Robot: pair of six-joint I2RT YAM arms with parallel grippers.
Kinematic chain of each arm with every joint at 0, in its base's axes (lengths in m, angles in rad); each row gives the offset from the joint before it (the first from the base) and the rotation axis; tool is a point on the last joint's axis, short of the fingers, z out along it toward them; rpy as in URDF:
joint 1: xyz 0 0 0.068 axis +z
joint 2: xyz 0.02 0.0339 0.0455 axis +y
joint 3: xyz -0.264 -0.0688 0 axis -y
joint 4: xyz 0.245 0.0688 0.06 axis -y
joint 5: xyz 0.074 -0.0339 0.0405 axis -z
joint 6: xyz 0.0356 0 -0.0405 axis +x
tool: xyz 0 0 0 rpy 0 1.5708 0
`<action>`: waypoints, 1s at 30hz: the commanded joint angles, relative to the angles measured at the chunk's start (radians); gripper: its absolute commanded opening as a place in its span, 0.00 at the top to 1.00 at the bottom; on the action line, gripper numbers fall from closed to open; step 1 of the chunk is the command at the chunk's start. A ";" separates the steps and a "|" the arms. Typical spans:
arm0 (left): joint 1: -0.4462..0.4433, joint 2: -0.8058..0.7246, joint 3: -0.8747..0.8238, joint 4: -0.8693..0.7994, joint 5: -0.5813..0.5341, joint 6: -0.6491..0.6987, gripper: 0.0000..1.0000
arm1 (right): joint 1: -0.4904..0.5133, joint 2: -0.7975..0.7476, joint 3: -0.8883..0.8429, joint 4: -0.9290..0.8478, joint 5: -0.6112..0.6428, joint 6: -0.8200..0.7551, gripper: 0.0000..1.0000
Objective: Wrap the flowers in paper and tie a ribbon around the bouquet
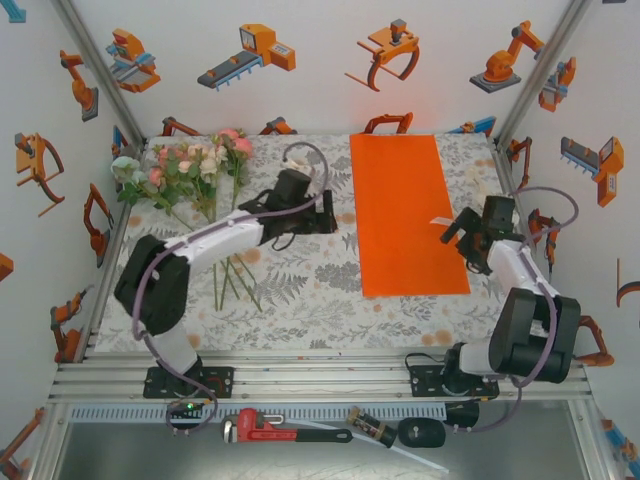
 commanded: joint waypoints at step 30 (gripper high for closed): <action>-0.037 0.279 0.210 -0.058 0.209 -0.054 0.30 | -0.091 0.051 -0.111 0.138 -0.477 0.089 0.30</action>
